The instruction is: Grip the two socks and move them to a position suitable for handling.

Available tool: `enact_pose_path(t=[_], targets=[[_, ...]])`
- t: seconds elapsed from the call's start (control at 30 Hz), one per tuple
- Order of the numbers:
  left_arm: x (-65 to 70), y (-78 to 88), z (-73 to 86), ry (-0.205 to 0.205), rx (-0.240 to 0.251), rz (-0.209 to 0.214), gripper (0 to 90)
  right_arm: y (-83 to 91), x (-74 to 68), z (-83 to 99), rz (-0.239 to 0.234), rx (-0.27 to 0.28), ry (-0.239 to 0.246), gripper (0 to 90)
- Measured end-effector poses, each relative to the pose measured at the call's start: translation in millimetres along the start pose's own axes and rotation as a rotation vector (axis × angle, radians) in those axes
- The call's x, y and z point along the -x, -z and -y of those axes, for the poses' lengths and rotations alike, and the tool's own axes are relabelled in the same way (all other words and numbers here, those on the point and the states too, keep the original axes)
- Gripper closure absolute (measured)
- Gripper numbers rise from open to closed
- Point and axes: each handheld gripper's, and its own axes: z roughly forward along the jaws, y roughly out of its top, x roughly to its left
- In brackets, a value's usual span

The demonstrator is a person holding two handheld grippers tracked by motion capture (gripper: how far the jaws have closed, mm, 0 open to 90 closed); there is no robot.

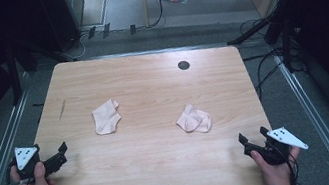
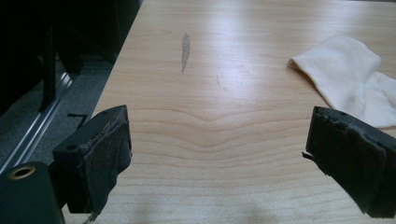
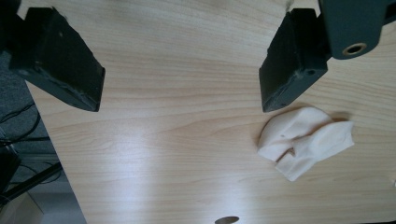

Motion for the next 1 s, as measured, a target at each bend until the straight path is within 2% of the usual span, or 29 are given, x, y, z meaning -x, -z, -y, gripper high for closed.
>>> enact_pose_path(t=[0.13,0.17,0.23,0.27,0.37,0.4,0.43,0.47,0.53,0.57,0.6,0.63,0.73,0.9,1.0], targets=[[1.2,-0.1,-0.1,-0.01,0.001,-0.003,7.0,0.0,-5.5,-4.2,0.011,-0.005,0.0,15.1],[1.9,-0.3,-0.1,-0.017,0.02,-0.021,7.0,-0.6,-12.1,-8.3,0.013,0.001,0.01,16.2],[2.7,-0.6,-0.1,-0.019,0.026,-0.033,7.0,-0.5,-15.0,-10.5,0.008,0.001,0.004,16.2],[3.9,-0.6,0.0,-0.025,0.027,-0.042,7.0,-0.3,-23.6,-18.6,-0.002,0.02,-0.005,16.2],[4.4,0.0,0.2,-0.03,0.029,-0.044,7.1,-1.8,-30.1,-26.0,0.001,0.027,-0.017,16.2],[4.7,0.0,0.2,-0.029,0.029,-0.048,7.1,-4.8,-39.5,-37.2,-0.012,0.04,-0.033,16.3],[4.7,0.0,0.2,-0.029,0.029,-0.048,7.1,-4.8,-39.5,-37.2,-0.012,0.04,-0.033,16.3],[6.0,-0.9,-0.1,-0.035,0.029,-0.085,7.0,-7.5,-47.0,-44.9,-0.015,0.041,-0.022,16.4],[7.1,-1.8,-0.6,-0.032,0.029,-0.128,7.1,-10.3,-54.4,-52.8,-0.019,0.034,0.004,17.5],[7.1,-1.8,-0.6,-0.032,0.029,-0.128,7.1,-10.3,-54.4,-52.8,-0.019,0.034,0.004,17.5],[6.7,-1.8,-0.6,-0.025,0.029,-0.137,7.1,-13.4,-62.3,-64.8,-0.016,0.045,-0.008,19.5],[5.5,-1.5,-0.5,-0.013,0.035,-0.133,7.1,-14.5,-64.9,-68.9,-0.016,0.052,-0.014,20.2],[6.0,-1.6,-0.5,-0.022,0.033,-0.133,7.1,-21.0,-76.7,-83.5,-0.024,0.067,-0.018,22.5],[6.8,-2.7,-1.0,-0.033,0.022,-0.127,7.1,-43.0,-94.5,-92.4,-0.046,0.021,-0.005,29.8],[7.9,-3.4,-1.3,-0.038,0.012,-0.167,7.1,-61.7,-101.8,-87.2,-0.06,-0.038,0.009,32.2]])
